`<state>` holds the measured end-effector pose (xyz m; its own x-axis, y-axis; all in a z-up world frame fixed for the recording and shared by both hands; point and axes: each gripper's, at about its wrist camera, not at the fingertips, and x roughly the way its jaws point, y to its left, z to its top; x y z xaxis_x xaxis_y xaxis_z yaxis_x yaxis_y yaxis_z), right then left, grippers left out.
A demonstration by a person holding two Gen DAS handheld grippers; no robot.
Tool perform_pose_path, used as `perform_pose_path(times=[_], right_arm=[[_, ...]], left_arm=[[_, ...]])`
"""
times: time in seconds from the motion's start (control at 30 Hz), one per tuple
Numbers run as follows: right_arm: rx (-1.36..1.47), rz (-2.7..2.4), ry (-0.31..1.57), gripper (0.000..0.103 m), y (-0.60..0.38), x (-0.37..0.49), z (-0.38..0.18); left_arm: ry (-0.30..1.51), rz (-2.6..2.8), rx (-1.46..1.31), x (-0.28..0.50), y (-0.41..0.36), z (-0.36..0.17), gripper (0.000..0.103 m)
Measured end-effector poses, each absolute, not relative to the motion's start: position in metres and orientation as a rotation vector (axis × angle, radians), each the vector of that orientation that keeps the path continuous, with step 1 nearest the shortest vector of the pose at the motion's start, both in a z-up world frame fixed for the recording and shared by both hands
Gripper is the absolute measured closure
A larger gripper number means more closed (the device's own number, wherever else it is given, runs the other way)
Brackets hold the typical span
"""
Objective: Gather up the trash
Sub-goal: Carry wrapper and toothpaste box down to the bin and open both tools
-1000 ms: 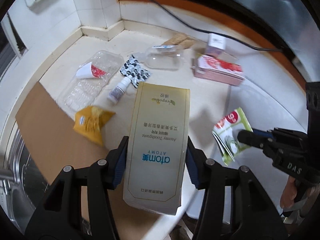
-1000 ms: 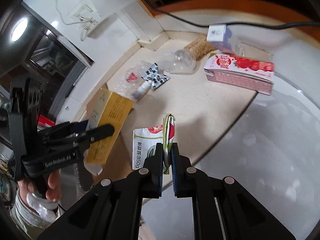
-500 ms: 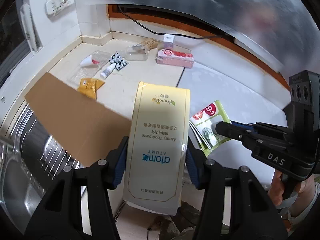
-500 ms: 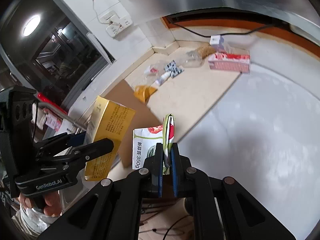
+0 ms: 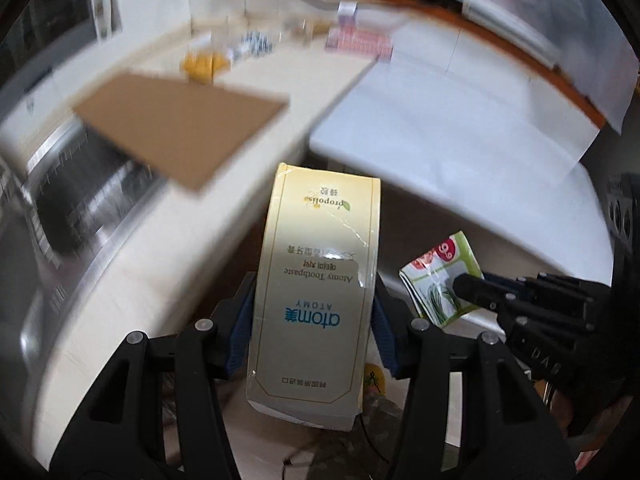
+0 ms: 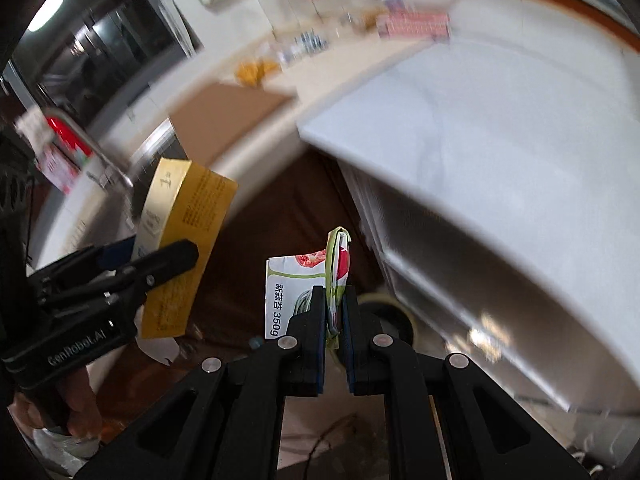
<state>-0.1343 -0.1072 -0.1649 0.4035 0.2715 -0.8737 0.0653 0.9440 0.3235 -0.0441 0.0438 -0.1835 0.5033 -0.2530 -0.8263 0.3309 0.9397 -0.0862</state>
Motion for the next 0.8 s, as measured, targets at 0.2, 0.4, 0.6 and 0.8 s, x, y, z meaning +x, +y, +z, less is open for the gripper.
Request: perform_pose_path(times=[0.2,0.4,0.6,0.8], right_arm=[[0.269,0.125,1.275,0.095,-0.089,-0.173,-0.261],[0.24,0.154,1.389,0.095,-0.077,-0.185,-0.378],[0.211,0.196,1.466,0.095,-0.065,-0.178,-0.506],[0.139,0.242,1.522,0.095,-0.05,-0.152,-0.627]], left_arm=[[1.116,-0.316,0.029,-0.067,0.049,-0.292,0.054],[1.197,-0.241,0.03,-0.081,0.044,-0.408,0.054],[1.255,-0.183,0.007,-0.07,0.04,-0.537,0.054],[1.291,-0.158,0.012,-0.045,0.037,-0.645,0.054]])
